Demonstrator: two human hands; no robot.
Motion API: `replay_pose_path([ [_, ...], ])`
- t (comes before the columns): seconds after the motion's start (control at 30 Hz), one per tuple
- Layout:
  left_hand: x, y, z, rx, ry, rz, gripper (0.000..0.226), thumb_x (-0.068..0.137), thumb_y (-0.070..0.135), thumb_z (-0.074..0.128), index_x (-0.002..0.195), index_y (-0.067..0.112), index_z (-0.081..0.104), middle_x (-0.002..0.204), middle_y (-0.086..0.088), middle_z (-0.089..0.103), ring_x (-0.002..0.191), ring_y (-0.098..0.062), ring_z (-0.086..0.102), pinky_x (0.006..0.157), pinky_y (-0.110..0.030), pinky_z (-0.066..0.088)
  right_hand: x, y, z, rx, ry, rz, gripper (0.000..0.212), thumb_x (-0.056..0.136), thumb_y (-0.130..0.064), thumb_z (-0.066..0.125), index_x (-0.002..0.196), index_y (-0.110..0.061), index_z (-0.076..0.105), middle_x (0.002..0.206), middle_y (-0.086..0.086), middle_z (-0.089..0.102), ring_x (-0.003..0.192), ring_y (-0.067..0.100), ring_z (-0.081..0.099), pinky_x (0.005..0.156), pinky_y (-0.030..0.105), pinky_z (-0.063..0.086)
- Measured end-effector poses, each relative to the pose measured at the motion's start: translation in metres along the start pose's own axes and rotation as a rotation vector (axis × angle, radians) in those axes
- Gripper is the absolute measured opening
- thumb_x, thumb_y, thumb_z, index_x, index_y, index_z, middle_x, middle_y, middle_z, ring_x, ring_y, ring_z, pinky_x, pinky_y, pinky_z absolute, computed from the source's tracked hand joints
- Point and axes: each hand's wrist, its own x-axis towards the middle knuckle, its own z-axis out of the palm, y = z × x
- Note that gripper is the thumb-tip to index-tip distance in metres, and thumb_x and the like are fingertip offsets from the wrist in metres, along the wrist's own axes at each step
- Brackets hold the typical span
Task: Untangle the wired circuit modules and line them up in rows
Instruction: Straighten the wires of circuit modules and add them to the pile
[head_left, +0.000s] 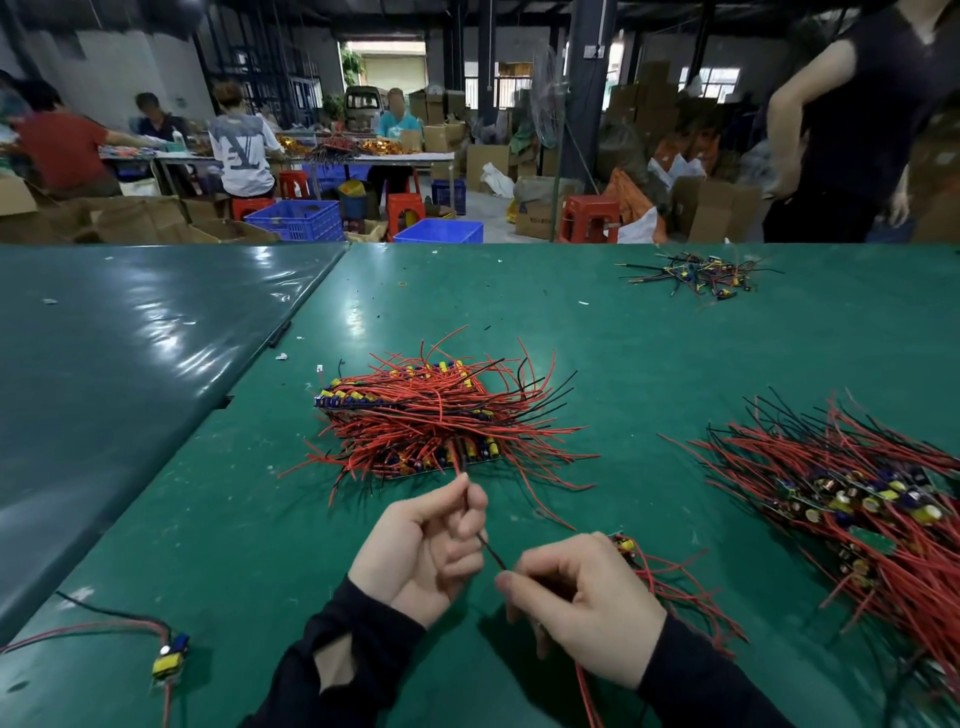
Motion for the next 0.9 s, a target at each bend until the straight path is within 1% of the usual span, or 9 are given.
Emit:
replay_pose_path([
  [0.13, -0.003, 0.001, 0.001, -0.001, -0.014, -0.032, 0.036, 0.083, 0.025, 0.049, 0.050, 0.011, 0.049, 0.038, 0.003, 0.027, 0.024, -0.005, 0.022, 0.028, -0.012, 0.012, -0.002, 0.001, -0.004, 0.046, -0.049, 0.015, 0.032, 0.088, -0.026, 0.060, 0.057, -0.019, 0.063, 0.042, -0.002, 0.055, 0.040, 0.012, 0.055, 0.046, 0.020, 0.039],
  [0.27, -0.004, 0.003, 0.002, -0.040, 0.012, -0.022, 0.033, 0.081, 0.028, 0.051, 0.054, 0.010, 0.057, 0.043, 0.003, 0.033, 0.024, -0.005, 0.025, 0.026, -0.010, 0.013, -0.006, 0.000, -0.010, 0.018, -0.087, 0.004, 0.034, 0.089, -0.028, 0.059, 0.056, -0.021, 0.059, 0.042, -0.005, 0.054, 0.039, 0.009, 0.054, 0.047, 0.022, 0.040],
  [0.5, -0.007, 0.002, 0.006, -0.166, 0.024, 0.022, 0.031, 0.080, 0.020, 0.051, 0.051, 0.009, 0.050, 0.040, 0.002, 0.029, 0.025, -0.007, 0.025, 0.026, -0.013, 0.013, -0.016, -0.014, -0.018, 0.041, -0.113, -0.020, 0.030, 0.090, -0.026, 0.060, 0.061, -0.023, 0.060, 0.047, -0.004, 0.053, 0.043, 0.012, 0.056, 0.048, 0.021, 0.039],
  [0.6, -0.008, 0.004, 0.006, -0.242, 0.051, 0.066, 0.033, 0.080, 0.019, 0.050, 0.049, 0.010, 0.048, 0.039, 0.003, 0.027, 0.030, -0.005, 0.019, 0.025, -0.013, 0.014, -0.027, -0.019, -0.021, 0.188, -0.114, 0.031, 0.005, 0.087, -0.018, 0.066, 0.090, -0.020, 0.063, 0.060, -0.005, 0.055, 0.050, 0.014, 0.058, 0.052, 0.022, 0.043],
  [0.67, -0.007, 0.006, 0.006, -0.297, 0.065, 0.101, 0.033, 0.080, 0.018, 0.049, 0.048, 0.011, 0.044, 0.038, 0.003, 0.026, 0.033, -0.005, 0.015, 0.025, -0.012, 0.014, -0.038, -0.018, -0.024, 0.336, -0.191, 0.116, 0.044, 0.086, -0.008, 0.066, 0.122, -0.025, 0.048, 0.064, -0.004, 0.058, 0.050, 0.015, 0.059, 0.051, 0.021, 0.046],
  [0.7, -0.007, 0.007, 0.005, -0.321, 0.083, 0.124, 0.033, 0.080, 0.019, 0.049, 0.049, 0.011, 0.044, 0.038, 0.003, 0.026, 0.032, -0.006, 0.018, 0.025, -0.012, 0.015, -0.044, -0.017, -0.026, 0.401, -0.218, 0.169, 0.049, 0.088, -0.005, 0.063, 0.127, -0.024, 0.043, 0.063, -0.003, 0.059, 0.047, 0.016, 0.059, 0.049, 0.022, 0.046],
  [0.73, -0.006, 0.008, 0.003, -0.337, 0.102, 0.152, 0.032, 0.080, 0.019, 0.049, 0.049, 0.011, 0.044, 0.039, 0.004, 0.026, 0.031, -0.006, 0.022, 0.025, -0.011, 0.017, -0.049, -0.019, -0.030, 0.425, -0.208, 0.190, 0.041, 0.090, -0.005, 0.060, 0.126, -0.020, 0.046, 0.060, -0.001, 0.058, 0.044, 0.015, 0.057, 0.045, 0.022, 0.046],
  [0.8, -0.006, 0.009, 0.002, -0.339, 0.126, 0.190, 0.032, 0.079, 0.019, 0.050, 0.048, 0.012, 0.043, 0.038, 0.004, 0.026, 0.031, -0.006, 0.023, 0.026, -0.012, 0.016, -0.056, -0.021, -0.040, 0.377, -0.184, 0.191, 0.017, 0.091, -0.016, 0.055, 0.106, -0.012, 0.063, 0.051, -0.001, 0.053, 0.037, 0.011, 0.049, 0.040, 0.019, 0.040],
  [0.9, -0.007, 0.006, 0.003, -0.319, 0.123, 0.176, 0.034, 0.078, 0.019, 0.050, 0.046, 0.013, 0.042, 0.038, 0.004, 0.025, 0.033, -0.006, 0.019, 0.025, -0.013, 0.016, -0.067, -0.028, -0.056, 0.291, -0.160, 0.155, 0.024, 0.087, -0.031, 0.053, 0.085, -0.013, 0.069, 0.044, -0.002, 0.043, 0.035, 0.009, 0.038, 0.039, 0.018, 0.031],
])
